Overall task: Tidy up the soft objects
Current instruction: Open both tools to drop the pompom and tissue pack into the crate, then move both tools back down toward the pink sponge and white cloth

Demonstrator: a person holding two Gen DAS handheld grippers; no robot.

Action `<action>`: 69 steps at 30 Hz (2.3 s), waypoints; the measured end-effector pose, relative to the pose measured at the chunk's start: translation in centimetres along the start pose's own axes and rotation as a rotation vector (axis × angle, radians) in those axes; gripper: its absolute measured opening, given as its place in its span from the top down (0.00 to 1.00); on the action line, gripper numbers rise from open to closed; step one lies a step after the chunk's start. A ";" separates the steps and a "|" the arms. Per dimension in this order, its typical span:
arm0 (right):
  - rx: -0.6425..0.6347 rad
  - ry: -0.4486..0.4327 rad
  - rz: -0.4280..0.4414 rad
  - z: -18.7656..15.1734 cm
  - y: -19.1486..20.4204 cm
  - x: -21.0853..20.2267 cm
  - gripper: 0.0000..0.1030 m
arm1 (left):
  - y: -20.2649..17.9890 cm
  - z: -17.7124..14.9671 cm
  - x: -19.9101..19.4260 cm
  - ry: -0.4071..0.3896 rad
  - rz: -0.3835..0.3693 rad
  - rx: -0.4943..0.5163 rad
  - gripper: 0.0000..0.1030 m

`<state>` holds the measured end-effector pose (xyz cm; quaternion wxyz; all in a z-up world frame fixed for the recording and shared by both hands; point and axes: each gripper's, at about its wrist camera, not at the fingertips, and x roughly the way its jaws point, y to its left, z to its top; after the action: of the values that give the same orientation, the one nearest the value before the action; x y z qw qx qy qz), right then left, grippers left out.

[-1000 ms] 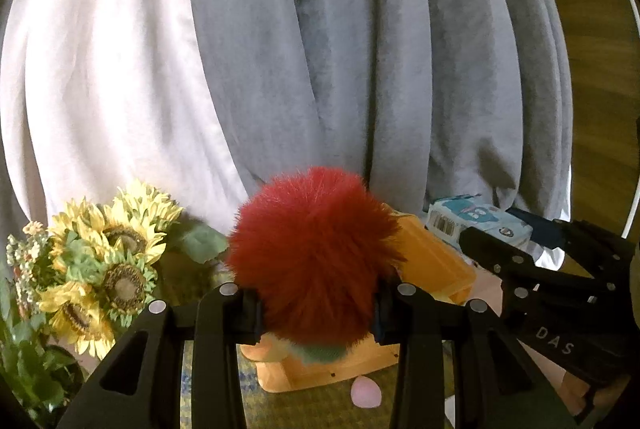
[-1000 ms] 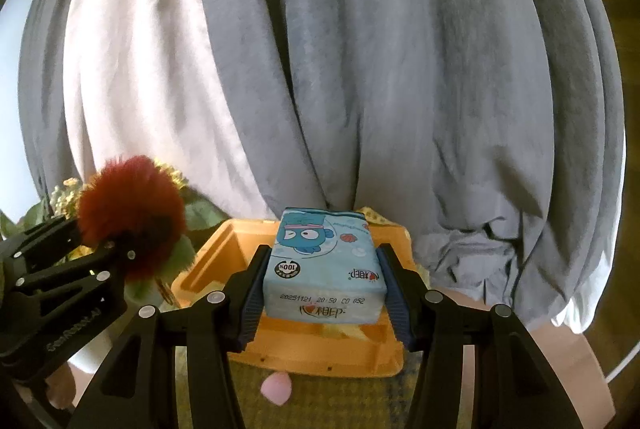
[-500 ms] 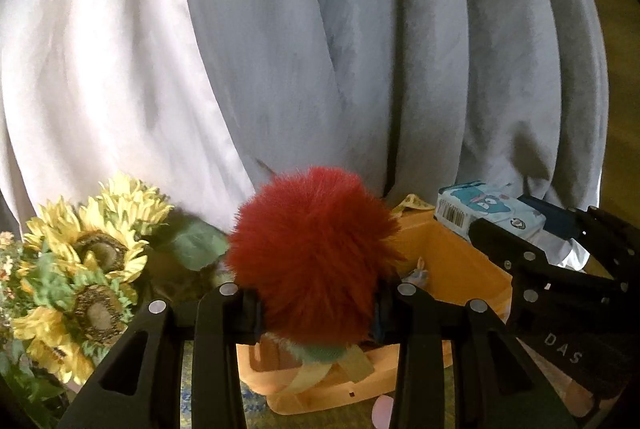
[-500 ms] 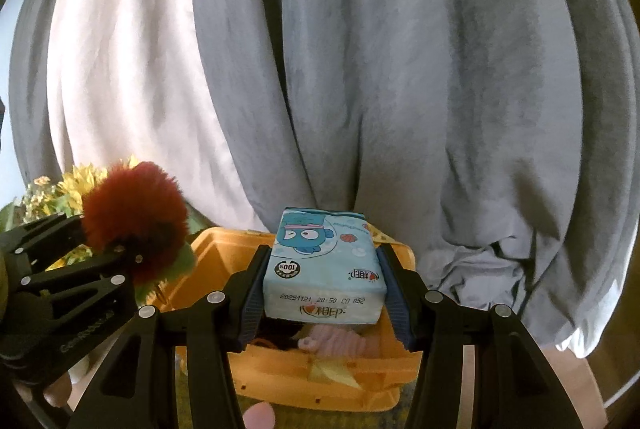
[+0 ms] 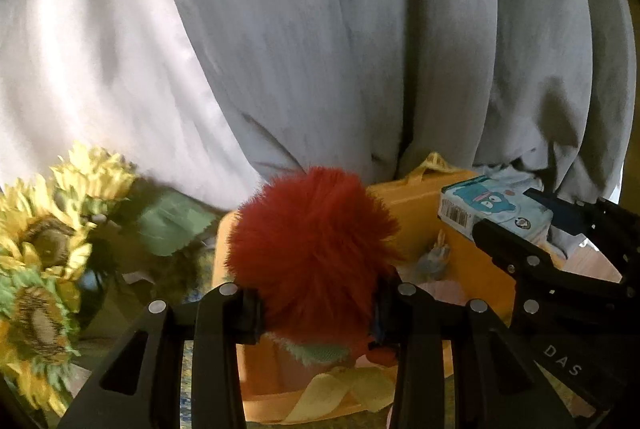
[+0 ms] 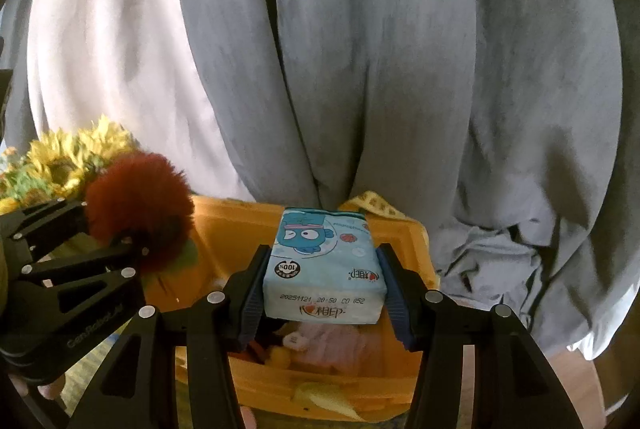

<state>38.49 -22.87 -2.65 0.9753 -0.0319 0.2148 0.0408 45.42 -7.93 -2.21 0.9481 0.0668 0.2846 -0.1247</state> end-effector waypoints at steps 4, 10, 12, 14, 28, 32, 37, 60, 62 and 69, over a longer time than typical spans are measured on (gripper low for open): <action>0.002 0.041 -0.003 -0.5 -0.5 1.5 0.48 | -0.4 -0.5 1.7 0.044 -0.007 0.009 0.63; 0.027 0.097 -0.001 -1.1 -1.2 3.3 0.46 | -0.6 -0.9 2.9 0.082 -0.025 0.019 0.50; 0.040 0.106 -0.005 -1.2 -1.5 3.5 0.35 | -0.7 -0.9 3.0 0.082 -0.024 0.020 0.44; 0.048 0.098 -0.020 -1.2 -1.8 3.5 0.31 | -0.7 -0.9 3.1 0.077 -0.018 0.017 0.39; 0.093 0.059 -0.072 -1.0 -2.6 0.0 0.26 | -0.4 -0.9 -2.3 -0.019 -0.031 -0.001 0.33; 0.110 0.047 -0.070 -1.4 -2.5 -1.8 0.26 | -0.6 -1.1 -4.4 -0.049 -0.017 0.015 0.33; 0.119 0.028 -0.067 -1.9 -2.2 -4.2 0.26 | -0.5 -1.9 -6.5 -0.051 -0.027 -0.015 0.33; 0.133 0.040 -0.138 -7.2 -0.8 -13.0 0.26 | -1.6 -8.3 -13.5 -0.042 -0.020 -0.039 0.34; 0.132 0.037 -0.140 -7.6 -0.6 -13.6 0.26 | -1.7 -8.7 -14.2 -0.048 -0.026 -0.036 0.34; 0.137 0.042 -0.141 -9.1 0.3 -15.0 0.22 | -1.6 -10.1 -15.2 -0.036 -0.031 -0.026 0.34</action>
<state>21.07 -24.31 -4.59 0.9709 0.0191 0.2346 -0.0437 27.39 -4.47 -2.19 0.9519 0.0478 0.2702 -0.1367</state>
